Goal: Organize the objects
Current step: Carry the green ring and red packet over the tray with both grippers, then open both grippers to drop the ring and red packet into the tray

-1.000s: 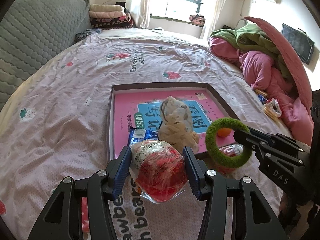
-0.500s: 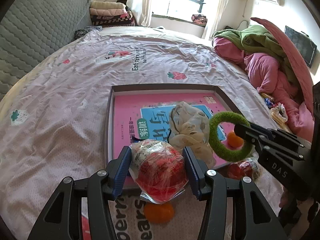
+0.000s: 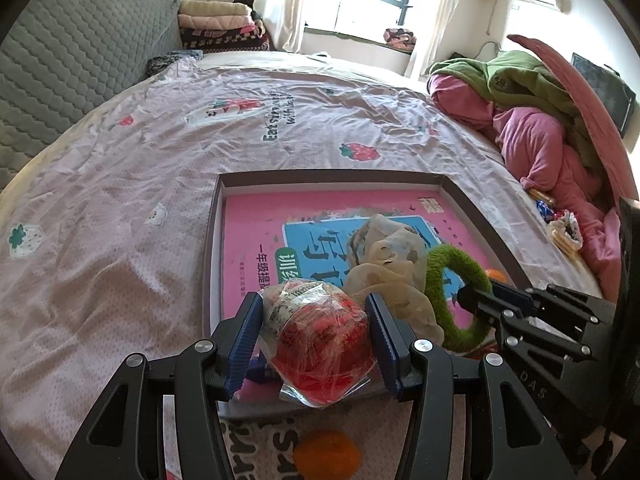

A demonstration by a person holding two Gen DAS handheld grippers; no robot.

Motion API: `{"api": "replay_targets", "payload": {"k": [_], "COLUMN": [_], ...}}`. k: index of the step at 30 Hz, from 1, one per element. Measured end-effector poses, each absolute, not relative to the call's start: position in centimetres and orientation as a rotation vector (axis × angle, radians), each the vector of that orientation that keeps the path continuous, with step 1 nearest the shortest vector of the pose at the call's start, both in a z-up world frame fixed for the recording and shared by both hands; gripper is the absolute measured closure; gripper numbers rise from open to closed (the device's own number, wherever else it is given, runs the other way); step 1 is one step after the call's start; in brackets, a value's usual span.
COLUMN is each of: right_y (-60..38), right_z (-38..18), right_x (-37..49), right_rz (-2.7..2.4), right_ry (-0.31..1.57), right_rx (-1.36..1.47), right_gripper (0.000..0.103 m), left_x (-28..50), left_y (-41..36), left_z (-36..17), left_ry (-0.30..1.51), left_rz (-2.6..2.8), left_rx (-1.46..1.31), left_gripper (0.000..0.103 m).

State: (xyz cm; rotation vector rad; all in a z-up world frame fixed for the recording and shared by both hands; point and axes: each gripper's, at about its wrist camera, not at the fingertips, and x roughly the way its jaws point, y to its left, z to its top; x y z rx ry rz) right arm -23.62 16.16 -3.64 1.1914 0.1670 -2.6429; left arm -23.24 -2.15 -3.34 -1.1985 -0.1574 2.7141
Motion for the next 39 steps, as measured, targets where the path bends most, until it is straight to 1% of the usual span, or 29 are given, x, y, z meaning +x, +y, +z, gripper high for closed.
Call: {"api": "replay_targets", "payload": {"k": [6,11,14,16,18,30,31,33,39], "right_y": [15.9,15.8,15.9,16.0,16.1,16.8,16.8,16.9,16.8], "right_z": [-4.2,-4.5,-4.4,-4.4,-4.3,-2.4,-2.2,-1.9,-1.5], "right_x": [-23.7,-23.8,-23.8,-23.7,-23.7,-22.8,-22.7,-22.6,-22.3], "right_rz": [-2.639,-2.643,-2.652,-2.657,-2.663,-2.691,-2.693,-2.695,-2.688], "right_ry": [0.189,0.207,0.206,0.204,0.202,0.138,0.133,0.128,0.120], "right_rx": [1.222,1.247,1.253,1.256,1.251,1.178,1.172,1.164,1.158], "right_gripper": [0.086,0.082,0.075,0.067,0.061,0.060,0.060,0.060,0.060], "left_x": [-24.1,-24.5,-24.8,-24.9,-24.9,-24.9,-24.9,-24.8,-24.4], "left_y": [-2.3,-2.3,-2.4,-2.4,-2.3,-2.2,-2.1,-2.0,-1.8], "left_z": [-3.5,-3.6,-3.6,-3.6,-3.6,-3.6,-3.6,-3.6,-3.4], "left_ry": [-0.172,-0.183,-0.197,-0.205,-0.207,-0.208,-0.203,-0.194,-0.177], "left_rz": [2.717,2.722,2.724,2.725,2.726,2.738,2.739,2.738,2.742], "left_rx": [-1.203,-1.200,-1.205,-1.207,-1.207,-1.215,-1.217,-1.227,-1.227], "left_gripper": [0.048,0.048,0.048,0.048,0.048,0.047,0.047,0.038,0.036]}}
